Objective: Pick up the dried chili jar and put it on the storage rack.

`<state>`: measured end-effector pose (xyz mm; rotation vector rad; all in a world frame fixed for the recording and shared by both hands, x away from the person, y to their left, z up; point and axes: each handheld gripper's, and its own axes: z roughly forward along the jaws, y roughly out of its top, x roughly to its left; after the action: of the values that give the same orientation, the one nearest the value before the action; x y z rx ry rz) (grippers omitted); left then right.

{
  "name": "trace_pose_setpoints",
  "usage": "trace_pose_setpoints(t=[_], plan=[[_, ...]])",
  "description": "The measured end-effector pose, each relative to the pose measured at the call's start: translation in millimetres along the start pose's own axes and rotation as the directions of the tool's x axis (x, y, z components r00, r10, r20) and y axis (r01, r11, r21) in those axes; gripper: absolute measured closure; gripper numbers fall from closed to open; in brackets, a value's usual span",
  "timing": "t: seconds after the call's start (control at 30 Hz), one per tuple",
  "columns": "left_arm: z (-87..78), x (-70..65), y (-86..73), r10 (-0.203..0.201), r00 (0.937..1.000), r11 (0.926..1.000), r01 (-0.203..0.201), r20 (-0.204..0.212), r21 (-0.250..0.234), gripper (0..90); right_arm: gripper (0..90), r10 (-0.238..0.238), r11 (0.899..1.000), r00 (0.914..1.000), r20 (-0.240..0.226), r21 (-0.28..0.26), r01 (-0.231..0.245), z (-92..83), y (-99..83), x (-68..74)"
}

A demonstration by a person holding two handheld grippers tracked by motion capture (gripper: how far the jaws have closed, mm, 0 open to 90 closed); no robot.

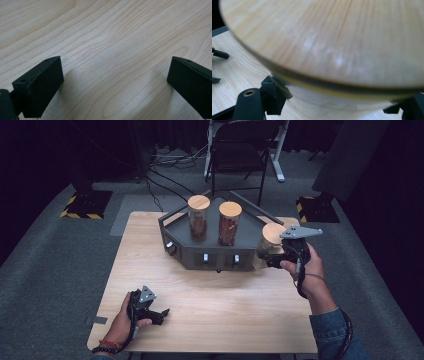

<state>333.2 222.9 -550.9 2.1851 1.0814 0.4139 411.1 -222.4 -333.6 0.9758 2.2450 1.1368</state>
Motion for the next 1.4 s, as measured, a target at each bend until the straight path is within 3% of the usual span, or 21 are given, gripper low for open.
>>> trace_pose_setpoints(t=[0.67, 1.4], plan=[[0.0, 0.0, 0.0, 0.0, 1.0, 1.0, 0.0, 0.0, 0.0, 0.5, 24.7, 0.008, 1.0, 0.9992, 0.039, 0.007, -0.008, 2.9, 30.7, -15.4], [0.0, 0.1, 0.0, 0.0, 1.0, 1.0, 0.0, 0.0, 0.0, 0.4, 24.7, 0.032, 0.999, 0.9963, 0.079, 0.012, -0.033, 22.5, 51.1, -27.0]])
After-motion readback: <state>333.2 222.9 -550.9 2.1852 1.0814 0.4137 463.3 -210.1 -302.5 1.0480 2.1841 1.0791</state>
